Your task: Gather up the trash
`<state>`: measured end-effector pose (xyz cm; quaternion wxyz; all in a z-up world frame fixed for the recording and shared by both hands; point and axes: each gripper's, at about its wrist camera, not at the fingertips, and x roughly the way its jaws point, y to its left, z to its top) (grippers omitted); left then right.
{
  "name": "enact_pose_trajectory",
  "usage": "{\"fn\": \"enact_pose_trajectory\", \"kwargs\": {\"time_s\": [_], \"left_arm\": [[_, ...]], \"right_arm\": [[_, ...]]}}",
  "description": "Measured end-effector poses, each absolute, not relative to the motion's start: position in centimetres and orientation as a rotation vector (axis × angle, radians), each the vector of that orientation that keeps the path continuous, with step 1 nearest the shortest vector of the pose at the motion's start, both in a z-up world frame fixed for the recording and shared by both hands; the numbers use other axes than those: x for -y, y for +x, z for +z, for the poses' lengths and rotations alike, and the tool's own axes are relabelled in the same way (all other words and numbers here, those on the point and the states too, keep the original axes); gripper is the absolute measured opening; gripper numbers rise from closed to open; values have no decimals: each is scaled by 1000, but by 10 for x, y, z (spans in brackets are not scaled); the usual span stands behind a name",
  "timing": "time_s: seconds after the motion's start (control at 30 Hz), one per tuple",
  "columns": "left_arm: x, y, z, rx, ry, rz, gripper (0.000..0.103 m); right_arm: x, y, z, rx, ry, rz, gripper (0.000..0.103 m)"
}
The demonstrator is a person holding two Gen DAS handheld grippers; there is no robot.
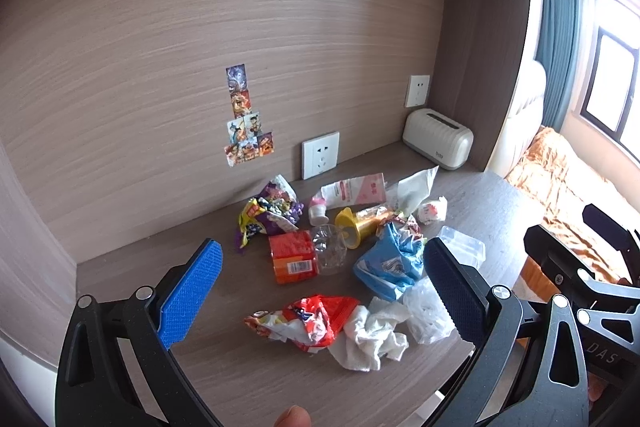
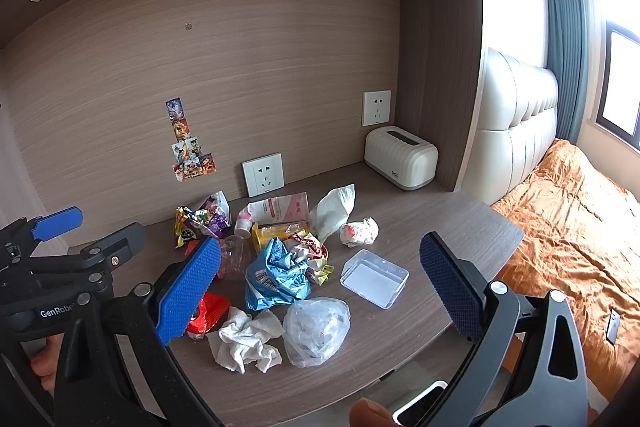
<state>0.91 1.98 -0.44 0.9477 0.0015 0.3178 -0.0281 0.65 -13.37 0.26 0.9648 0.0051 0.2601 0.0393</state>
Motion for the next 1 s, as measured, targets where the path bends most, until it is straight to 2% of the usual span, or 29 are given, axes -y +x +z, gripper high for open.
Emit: {"fn": "enact_pose_trajectory", "kwargs": {"time_s": [0.5, 1.0], "left_arm": [[-37, 15, -30, -675, 39, -21, 98], [-53, 46, -110, -858, 28, -39, 98]], "right_arm": [[112, 20, -16, -556, -41, 92, 100], [110, 49, -85, -713, -34, 36, 100]]}}
